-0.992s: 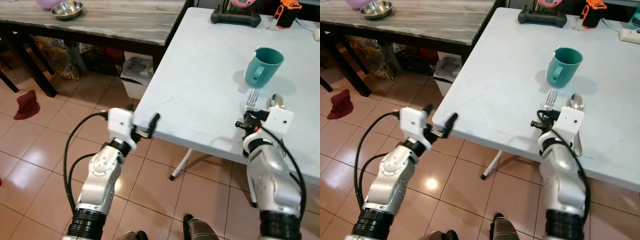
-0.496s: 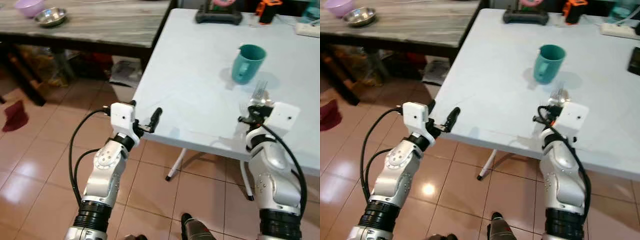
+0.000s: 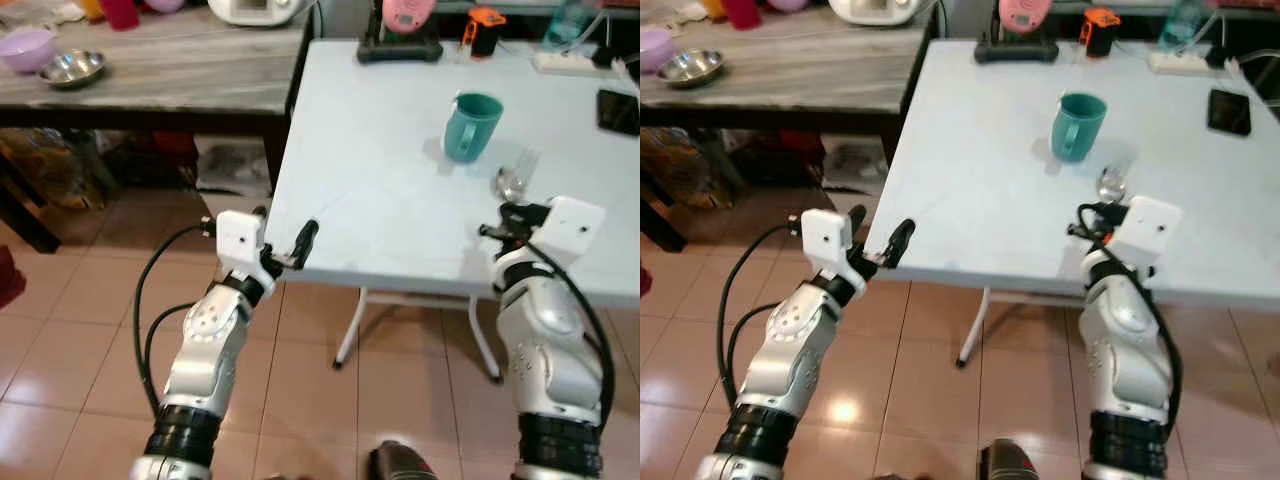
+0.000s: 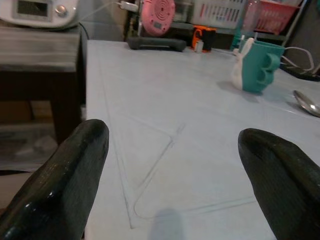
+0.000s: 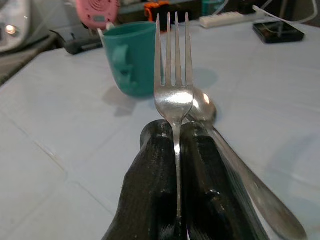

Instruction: Setting the table

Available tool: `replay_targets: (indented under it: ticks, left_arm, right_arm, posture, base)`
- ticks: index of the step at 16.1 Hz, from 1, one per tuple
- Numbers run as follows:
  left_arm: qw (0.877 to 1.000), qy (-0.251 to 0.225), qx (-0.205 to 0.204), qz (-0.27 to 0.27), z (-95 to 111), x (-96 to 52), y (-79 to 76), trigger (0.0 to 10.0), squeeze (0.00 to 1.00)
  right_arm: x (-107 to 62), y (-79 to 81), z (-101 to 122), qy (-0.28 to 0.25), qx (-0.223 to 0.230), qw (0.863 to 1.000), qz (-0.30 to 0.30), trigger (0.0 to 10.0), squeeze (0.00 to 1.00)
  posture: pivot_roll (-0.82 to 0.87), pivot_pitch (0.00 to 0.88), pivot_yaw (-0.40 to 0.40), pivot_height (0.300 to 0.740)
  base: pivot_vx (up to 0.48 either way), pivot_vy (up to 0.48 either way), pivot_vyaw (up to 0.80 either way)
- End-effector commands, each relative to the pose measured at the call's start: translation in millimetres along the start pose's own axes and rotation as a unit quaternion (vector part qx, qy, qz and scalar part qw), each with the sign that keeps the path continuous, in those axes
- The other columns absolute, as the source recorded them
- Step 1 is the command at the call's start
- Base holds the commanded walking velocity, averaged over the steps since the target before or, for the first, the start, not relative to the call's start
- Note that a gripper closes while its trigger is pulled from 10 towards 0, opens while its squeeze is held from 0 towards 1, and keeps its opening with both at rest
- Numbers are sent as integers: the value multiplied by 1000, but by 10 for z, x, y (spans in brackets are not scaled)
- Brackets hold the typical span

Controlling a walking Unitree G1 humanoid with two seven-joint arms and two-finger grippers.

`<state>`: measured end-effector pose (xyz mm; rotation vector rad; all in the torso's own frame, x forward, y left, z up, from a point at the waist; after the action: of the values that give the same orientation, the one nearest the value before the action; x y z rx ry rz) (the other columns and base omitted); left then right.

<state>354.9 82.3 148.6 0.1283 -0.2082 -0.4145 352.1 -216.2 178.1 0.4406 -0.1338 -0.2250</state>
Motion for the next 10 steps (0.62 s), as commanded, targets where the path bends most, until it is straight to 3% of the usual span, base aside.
replay_targets:
  ticks: [1, 10]
  left_arm:
    - [1000, 0, 0, -9, -1, 4, -43, 10000, 0]
    - [1000, -3, 0, -4, 12, 27, -80, 10000, 0]
  right_arm:
    - [4, -12, 20, -4, 1, 1000, -1, 10000, 0]
    - [4, 17, 62, -20, -7, 1000, 8, 10000, 0]
  posture:
    - [-274, 137, 75, 740]
    - [-275, 142, 75, 740]
  base:
    - [0, 390, 0]
    - [0, 390, 0]
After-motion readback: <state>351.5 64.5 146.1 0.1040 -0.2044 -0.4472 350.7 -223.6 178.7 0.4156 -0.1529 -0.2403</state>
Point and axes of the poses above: a point about 5 cm out from each wrist's last joint towards the gripper, its own x axis pointing out of the wrist towards the gripper, its own z axis along the axis of the wrist's last joint, y = z × x, the point moved 4 cm from there along x, pointing out of the wrist towards the gripper, and after that the axes turned 15 degrees about x, right-handed, at the moved point
